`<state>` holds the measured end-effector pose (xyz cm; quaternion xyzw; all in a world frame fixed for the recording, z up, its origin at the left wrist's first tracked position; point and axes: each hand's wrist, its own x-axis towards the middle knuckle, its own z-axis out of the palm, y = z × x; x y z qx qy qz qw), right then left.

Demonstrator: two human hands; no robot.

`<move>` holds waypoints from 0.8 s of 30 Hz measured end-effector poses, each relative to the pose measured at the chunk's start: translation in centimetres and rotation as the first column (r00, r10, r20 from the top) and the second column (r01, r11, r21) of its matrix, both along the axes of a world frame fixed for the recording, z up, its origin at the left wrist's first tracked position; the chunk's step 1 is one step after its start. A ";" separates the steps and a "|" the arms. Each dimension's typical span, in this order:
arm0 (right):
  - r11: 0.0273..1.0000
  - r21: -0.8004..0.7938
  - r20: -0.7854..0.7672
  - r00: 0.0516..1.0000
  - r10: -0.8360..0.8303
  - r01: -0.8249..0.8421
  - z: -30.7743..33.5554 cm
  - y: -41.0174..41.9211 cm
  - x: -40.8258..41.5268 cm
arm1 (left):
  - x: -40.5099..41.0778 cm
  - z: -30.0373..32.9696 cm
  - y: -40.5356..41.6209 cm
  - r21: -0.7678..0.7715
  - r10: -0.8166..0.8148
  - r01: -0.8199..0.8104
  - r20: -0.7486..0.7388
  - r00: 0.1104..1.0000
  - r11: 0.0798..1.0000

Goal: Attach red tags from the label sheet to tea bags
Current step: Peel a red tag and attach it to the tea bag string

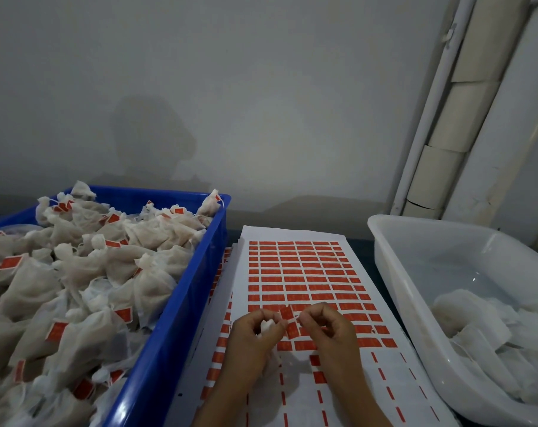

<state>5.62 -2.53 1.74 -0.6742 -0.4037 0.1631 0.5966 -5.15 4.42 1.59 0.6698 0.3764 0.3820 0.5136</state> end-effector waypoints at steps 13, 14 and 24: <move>0.999 0.053 0.127 0.992 -0.017 0.010 -0.1 0.1 -0.4 | 0.0 0.1 -0.1 0.002 0.038 -0.038 -0.023 0.999 0.999; 0.998 0.058 0.121 0.992 -0.020 0.013 -0.1 0.1 -0.5 | 0.0 0.1 -0.1 0.000 0.034 -0.035 -0.018 0.999 0.999; 0.999 0.006 0.125 0.992 0.033 -0.034 -0.3 0.2 -0.4 | -0.2 0.3 -0.3 0.025 0.010 -0.009 -0.020 1.000 1.000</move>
